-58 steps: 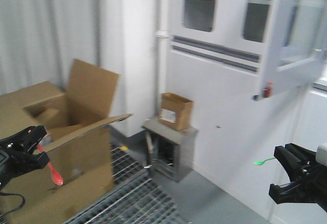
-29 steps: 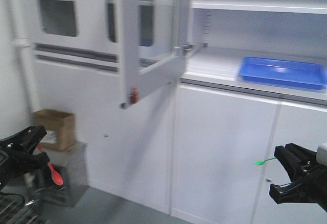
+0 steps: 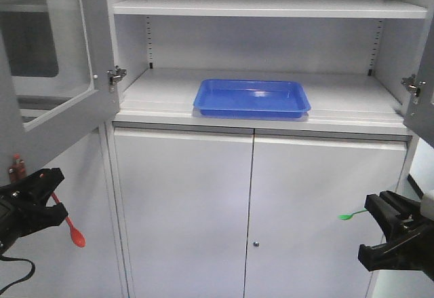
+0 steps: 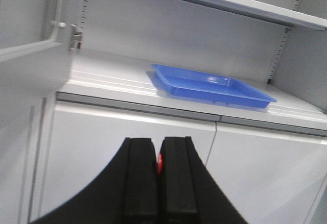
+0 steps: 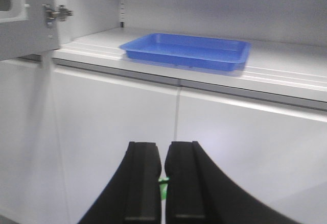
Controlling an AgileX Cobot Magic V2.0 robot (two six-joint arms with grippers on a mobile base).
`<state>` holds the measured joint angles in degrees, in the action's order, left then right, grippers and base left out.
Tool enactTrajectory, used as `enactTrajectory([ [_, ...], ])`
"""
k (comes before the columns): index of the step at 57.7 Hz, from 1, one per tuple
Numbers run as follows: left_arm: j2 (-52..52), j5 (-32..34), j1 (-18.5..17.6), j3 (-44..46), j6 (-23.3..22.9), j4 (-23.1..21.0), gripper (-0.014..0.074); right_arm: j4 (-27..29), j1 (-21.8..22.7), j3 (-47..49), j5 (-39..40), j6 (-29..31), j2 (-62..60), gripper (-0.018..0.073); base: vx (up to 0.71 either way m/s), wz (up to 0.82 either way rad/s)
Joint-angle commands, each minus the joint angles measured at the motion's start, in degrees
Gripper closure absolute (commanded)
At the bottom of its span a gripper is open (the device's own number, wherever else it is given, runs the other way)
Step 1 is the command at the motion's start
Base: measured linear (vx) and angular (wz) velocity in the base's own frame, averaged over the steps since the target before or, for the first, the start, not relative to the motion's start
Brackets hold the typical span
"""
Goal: Sort red and green spoons into left cabinet
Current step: 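Approach the blue tray on the cabinet shelf holding both spoons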
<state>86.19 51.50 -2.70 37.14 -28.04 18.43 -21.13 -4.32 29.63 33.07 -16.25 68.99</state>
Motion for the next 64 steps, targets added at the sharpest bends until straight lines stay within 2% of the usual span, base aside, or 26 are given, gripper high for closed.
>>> enactTrajectory([
  [1,-1.85,4.54,-0.17,1.37,-0.34,-1.11,0.0603,0.54,0.19,1.53,4.39,0.17,-1.10,0.0568,0.23,-0.32],
  [64,-1.85,4.54,-0.17,1.37,-0.34,-1.11,0.0603,0.54,0.19,1.53,4.39,0.17,-1.10,0.0568,0.27,-0.11],
])
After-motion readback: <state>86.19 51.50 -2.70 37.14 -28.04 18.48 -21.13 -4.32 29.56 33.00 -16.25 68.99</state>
